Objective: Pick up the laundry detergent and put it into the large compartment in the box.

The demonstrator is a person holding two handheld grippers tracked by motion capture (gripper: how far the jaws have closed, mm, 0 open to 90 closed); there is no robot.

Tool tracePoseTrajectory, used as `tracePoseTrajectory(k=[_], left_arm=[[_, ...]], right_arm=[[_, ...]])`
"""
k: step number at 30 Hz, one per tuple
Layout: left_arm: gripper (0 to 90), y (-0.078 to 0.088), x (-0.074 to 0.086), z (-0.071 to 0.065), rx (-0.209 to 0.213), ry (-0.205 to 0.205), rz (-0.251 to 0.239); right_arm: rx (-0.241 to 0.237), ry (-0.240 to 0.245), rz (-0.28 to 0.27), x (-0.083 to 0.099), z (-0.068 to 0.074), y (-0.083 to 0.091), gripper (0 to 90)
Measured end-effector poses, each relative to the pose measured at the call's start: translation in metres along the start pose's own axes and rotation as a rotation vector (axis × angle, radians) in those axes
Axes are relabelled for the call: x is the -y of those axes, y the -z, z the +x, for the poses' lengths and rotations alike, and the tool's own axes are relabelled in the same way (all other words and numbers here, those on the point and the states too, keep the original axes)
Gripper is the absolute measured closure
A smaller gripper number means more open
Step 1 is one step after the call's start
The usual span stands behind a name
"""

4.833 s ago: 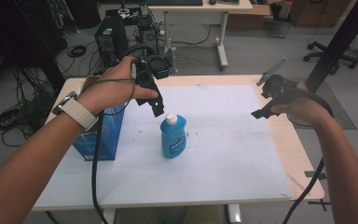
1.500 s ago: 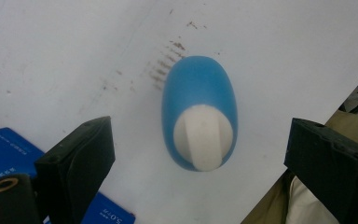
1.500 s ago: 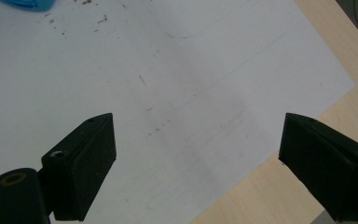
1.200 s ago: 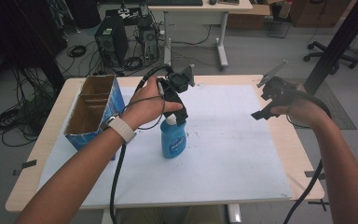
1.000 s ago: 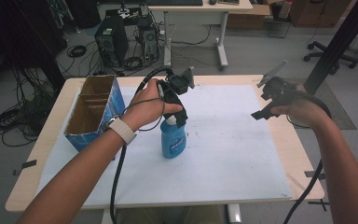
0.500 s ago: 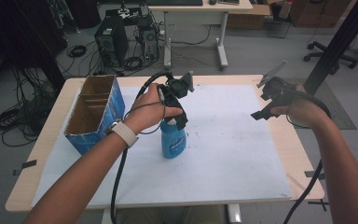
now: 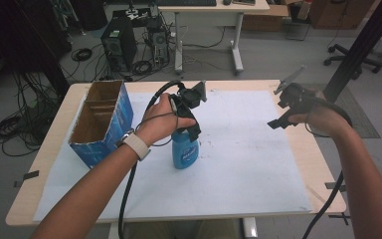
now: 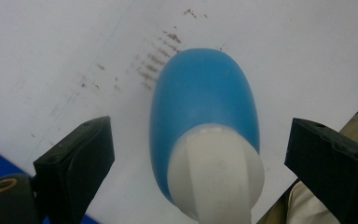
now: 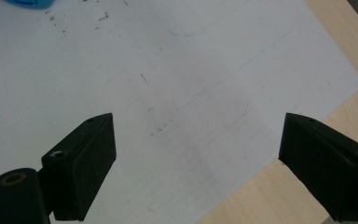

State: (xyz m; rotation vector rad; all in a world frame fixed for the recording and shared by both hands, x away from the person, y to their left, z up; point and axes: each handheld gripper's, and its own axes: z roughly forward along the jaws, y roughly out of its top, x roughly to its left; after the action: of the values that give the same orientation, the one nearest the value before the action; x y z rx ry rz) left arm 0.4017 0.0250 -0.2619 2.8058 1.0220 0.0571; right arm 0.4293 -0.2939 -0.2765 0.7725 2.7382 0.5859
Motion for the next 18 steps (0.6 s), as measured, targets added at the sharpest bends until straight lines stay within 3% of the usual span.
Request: tracePoseTrajectory(k=[18], left_arm=[[8.2, -0.015, 0.003, 0.003, 0.012, 0.021, 0.01]], right_arm=[[-0.007, 0.002, 0.005, 0.0, 0.001, -0.004, 11.0]])
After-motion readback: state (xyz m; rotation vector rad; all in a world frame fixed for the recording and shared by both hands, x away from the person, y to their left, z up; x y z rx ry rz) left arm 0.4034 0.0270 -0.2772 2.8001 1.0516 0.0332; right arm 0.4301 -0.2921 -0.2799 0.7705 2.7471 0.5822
